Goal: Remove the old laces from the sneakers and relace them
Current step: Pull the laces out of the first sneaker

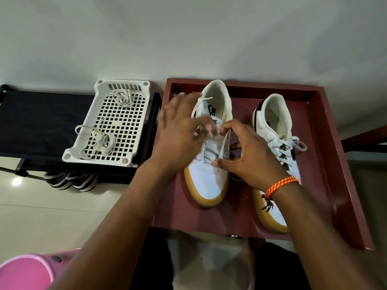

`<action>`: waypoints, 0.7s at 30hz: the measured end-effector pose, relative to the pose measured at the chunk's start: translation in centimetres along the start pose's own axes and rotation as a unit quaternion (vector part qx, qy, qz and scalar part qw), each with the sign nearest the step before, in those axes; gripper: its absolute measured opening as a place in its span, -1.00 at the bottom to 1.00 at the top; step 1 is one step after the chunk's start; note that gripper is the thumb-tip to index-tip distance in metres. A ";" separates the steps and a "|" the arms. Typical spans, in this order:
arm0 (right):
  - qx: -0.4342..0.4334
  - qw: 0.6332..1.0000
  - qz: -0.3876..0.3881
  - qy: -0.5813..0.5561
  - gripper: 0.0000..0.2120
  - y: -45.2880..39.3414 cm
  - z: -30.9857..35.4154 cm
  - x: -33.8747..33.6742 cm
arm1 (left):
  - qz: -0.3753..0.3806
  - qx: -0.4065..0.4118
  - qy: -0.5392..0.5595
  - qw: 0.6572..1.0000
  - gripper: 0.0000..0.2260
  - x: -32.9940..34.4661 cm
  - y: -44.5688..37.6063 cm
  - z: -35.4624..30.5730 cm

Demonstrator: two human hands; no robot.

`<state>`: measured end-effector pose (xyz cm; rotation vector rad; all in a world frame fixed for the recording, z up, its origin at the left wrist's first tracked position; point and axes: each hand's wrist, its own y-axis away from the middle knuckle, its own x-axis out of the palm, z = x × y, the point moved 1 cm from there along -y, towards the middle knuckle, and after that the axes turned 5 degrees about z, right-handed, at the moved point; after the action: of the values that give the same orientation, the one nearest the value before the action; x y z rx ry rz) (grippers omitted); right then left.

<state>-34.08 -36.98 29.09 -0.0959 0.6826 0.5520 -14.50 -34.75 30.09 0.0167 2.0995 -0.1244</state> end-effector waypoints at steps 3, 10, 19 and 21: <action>-0.009 1.000 -0.001 -0.001 -0.37 0.0 -0.1 -0.1 | 0.128 0.023 -0.038 0.991 -0.87 1.7 0.4 -1.4; 0.001 1.000 0.003 0.002 -0.38 0.1 0.4 -0.2 | -0.013 -0.031 -0.015 0.999 -0.90 0.3 0.1 0.0; -0.003 1.000 0.004 -0.010 -0.38 0.0 0.2 -0.1 | 0.066 0.015 -0.030 0.997 -0.88 0.9 0.3 -0.6; -0.004 1.000 0.007 -0.015 -0.37 -0.1 0.2 0.0 | 0.098 0.011 -0.028 0.995 -0.87 1.6 0.5 -0.8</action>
<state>-33.98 -37.00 29.25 -0.0910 0.6515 0.5686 -15.99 -34.27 29.12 0.2297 2.0275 -0.0293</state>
